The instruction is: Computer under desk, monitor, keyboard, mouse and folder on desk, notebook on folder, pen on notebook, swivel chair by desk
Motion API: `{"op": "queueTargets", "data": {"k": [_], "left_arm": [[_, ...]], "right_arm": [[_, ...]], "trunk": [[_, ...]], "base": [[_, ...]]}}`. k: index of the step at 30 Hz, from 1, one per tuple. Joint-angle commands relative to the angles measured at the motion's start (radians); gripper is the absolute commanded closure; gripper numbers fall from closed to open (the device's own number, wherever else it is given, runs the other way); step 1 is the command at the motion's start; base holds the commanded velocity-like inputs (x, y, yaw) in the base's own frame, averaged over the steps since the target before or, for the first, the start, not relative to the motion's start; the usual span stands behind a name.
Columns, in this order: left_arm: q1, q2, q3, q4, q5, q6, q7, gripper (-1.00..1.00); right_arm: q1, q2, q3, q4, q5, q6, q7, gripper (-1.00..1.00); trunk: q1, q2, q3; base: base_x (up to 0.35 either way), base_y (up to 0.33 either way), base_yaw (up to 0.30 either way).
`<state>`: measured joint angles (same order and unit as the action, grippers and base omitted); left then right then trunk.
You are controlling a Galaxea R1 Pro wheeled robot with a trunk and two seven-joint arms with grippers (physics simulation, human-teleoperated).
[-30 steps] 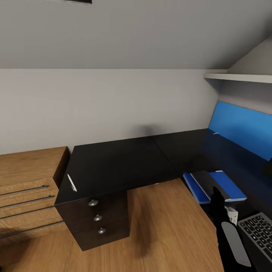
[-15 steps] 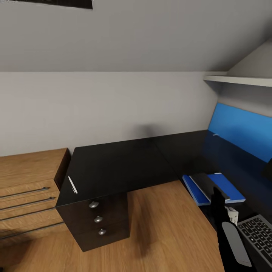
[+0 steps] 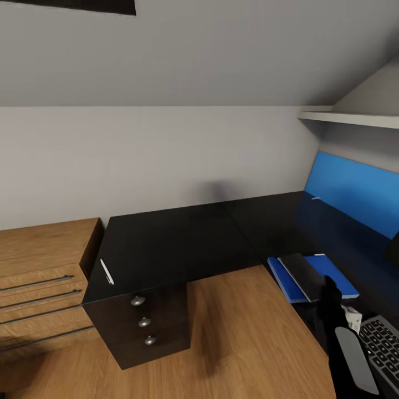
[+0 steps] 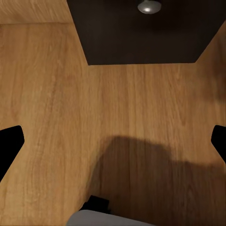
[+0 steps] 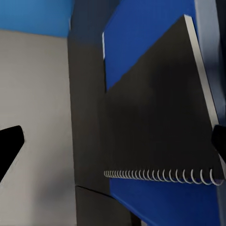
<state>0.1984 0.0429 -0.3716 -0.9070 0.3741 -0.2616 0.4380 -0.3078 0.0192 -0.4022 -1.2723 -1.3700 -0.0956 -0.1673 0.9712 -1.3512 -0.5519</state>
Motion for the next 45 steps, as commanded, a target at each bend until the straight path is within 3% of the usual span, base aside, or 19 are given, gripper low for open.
{"op": "queueTargets", "data": {"k": [1,12,17,18,19,22,24,25,27,29,30,31,32,34,35,36,37,39,45], "left_arm": [[0.0,0.002,-0.006,-0.001,0.01,-0.006,0.005,-1.0],[-0.001,0.002,-0.005,-0.001,0.012,-0.005,0.005,-1.0],[-0.001,0.002,-0.004,0.0,0.012,-0.005,0.005,-1.0],[-0.001,0.002,-0.004,0.0,0.013,-0.005,0.005,-1.0],[-0.001,0.002,-0.004,0.002,0.014,-0.005,0.005,-1.0],[-0.001,0.002,-0.003,0.01,0.014,-0.005,0.005,-1.0],[-0.001,0.001,-0.004,0.018,0.012,-0.005,0.005,-1.0],[-0.001,0.001,-0.003,0.023,0.012,-0.005,0.005,-1.0],[-0.001,0.002,-0.003,0.026,0.011,-0.005,0.005,-1.0],[-0.001,0.002,-0.003,0.027,0.011,-0.005,0.005,-1.0],[-0.001,0.002,-0.003,0.028,0.011,-0.005,0.005,-1.0],[-0.001,0.002,-0.003,0.028,0.011,-0.005,0.005,-1.0],[-0.001,0.002,-0.003,0.029,0.011,-0.005,0.005,-1.0],[-0.001,0.002,-0.003,0.029,0.011,-0.005,0.005,-1.0],[-0.001,0.002,-0.003,0.029,0.011,-0.005,0.005,-1.0],[-0.001,0.002,-0.003,0.029,0.011,-0.005,0.005,-1.0],[-0.001,0.002,-0.003,0.029,0.011,-0.005,0.005,-1.0],[-0.001,0.002,-0.004,0.029,0.011,-0.005,0.005,-1.0],[-0.001,0.002,-0.004,0.03,0.011,-0.005,0.005,-1.0]], "right_arm": [[-0.001,0.0,-0.005,-0.007,-0.011,-0.004,-0.003,-1.0],[0.0,-0.007,-0.018,-0.023,-0.005,-0.001,0.009,-1.0],[0.001,0.006,0.007,-0.049,0.047,-0.001,0.026,-1.0],[0.002,0.018,0.015,-0.055,0.064,-0.001,0.029,-1.0],[0.002,0.055,0.038,-0.063,0.092,-0.001,0.032,-1.0],[0.002,0.074,0.074,-0.065,0.117,-0.002,0.032,-1.0],[0.003,0.088,0.134,-0.066,0.162,-0.004,0.03,-1.0],[0.003,0.096,0.206,-0.065,0.23,-0.007,0.024,-1.0],[0.004,0.106,0.312,-0.058,0.358,-0.025,-0.002,-1.0],[0.004,0.114,0.371,-0.05,0.434,-0.04,-0.028,-1.0],[0.004,0.122,0.434,-0.035,0.515,-0.058,-0.063,-1.0],[0.004,0.126,0.467,-0.024,0.557,-0.069,-0.083,-1.0],[0.004,0.132,0.535,0.001,0.643,-0.09,-0.127,-1.0],[0.004,0.136,0.604,0.035,0.728,-0.113,-0.176,-1.0],[0.004,0.14,0.673,0.07,0.806,-0.136,-0.225,-1.0],[0.004,0.145,0.769,0.116,0.905,-0.174,-0.291,-1.0],[0.004,0.149,0.821,0.136,0.957,-0.203,-0.323,-1.0],[0.004,0.154,0.884,0.159,1.021,-0.254,-0.36,-1.0],[0.004,0.155,0.918,0.172,1.061,-0.335,-0.383,-1.0]], "trunk": [[0.0,-0.001,-0.001],[0.0,-0.001,-0.001],[0.0,-0.001,-0.001],[0.0,-0.001,-0.001],[0.0,-0.001,-0.001],[0.0,-0.001,-0.001],[0.0,-0.001,-0.001],[0.0,-0.001,0.0],[0.0,-0.001,0.0],[0.0,-0.001,0.0],[0.0,-0.001,0.001],[0.0,-0.001,0.001],[0.0,-0.001,0.001],[0.0,-0.001,0.001],[0.0,-0.001,0.001],[0.0,-0.001,0.001],[0.0,-0.001,0.001],[0.0,-0.001,0.001],[0.0,-0.001,0.001]], "base": [[-0.086,0.0,0.0],[-0.204,0.0,0.0],[-0.015,0.0,0.0],[-0.005,0.0,0.0],[-0.002,0.0,0.0],[-0.001,0.0,0.0],[0.0,0.0,0.005],[0.0,0.0,0.092],[0.0,0.0,0.16],[0.0,0.0,0.21],[0.0,0.0,0.242],[0.0,0.0,0.251],[0.0,0.0,0.264],[0.0,0.0,0.271],[0.0,0.0,0.278],[0.0,0.0,0.283],[0.0,0.0,0.285],[0.0,0.0,0.286],[0.0,0.0,0.288]]}}
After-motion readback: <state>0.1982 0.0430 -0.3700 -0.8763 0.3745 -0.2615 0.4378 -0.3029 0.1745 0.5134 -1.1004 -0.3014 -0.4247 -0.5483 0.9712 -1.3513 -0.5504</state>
